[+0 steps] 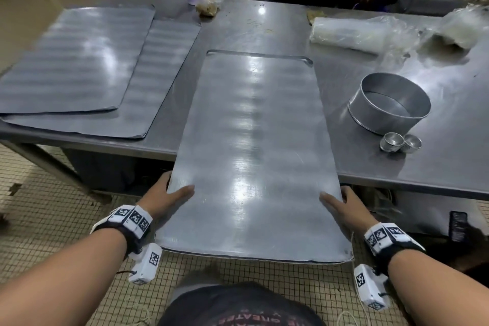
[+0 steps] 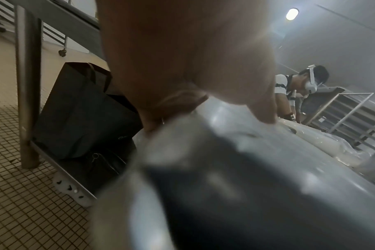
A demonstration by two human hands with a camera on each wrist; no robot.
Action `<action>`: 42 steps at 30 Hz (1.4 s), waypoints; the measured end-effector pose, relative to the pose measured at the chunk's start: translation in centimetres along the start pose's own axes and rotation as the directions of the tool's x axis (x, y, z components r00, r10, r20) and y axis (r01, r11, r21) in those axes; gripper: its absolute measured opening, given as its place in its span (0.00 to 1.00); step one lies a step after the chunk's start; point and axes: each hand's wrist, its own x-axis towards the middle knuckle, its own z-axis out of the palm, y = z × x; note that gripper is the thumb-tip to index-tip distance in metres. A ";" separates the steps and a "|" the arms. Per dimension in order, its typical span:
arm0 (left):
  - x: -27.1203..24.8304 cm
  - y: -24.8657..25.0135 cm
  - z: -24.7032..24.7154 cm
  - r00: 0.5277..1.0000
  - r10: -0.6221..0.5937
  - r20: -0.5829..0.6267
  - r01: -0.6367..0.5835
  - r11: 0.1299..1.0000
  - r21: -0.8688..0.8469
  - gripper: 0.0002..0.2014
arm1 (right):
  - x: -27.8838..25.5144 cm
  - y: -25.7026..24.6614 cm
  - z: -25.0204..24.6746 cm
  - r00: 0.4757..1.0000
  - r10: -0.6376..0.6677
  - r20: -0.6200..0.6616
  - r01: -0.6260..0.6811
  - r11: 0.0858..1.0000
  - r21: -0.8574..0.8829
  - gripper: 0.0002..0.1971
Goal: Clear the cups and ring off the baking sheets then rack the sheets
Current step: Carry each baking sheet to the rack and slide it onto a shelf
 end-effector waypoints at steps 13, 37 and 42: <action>2.6 -2.2 1.1 0.980 0.021 -0.197 -0.005 0.997 0.080 0.21 | 1.4 1.2 2.1 0.960 -0.046 -0.276 0.013 0.993 -0.121 0.17; -1.9 2.2 -0.3 0.866 0.286 -0.410 -0.220 0.955 0.201 0.15 | -2.7 -2.9 -2.3 0.890 -0.263 -0.372 0.273 0.962 -0.025 0.21; -3.5 6.2 -3.3 0.793 0.343 -0.503 -0.288 0.939 0.187 0.12 | -3.5 -8.7 -3.4 0.854 -0.359 -0.377 0.380 0.925 -0.020 0.17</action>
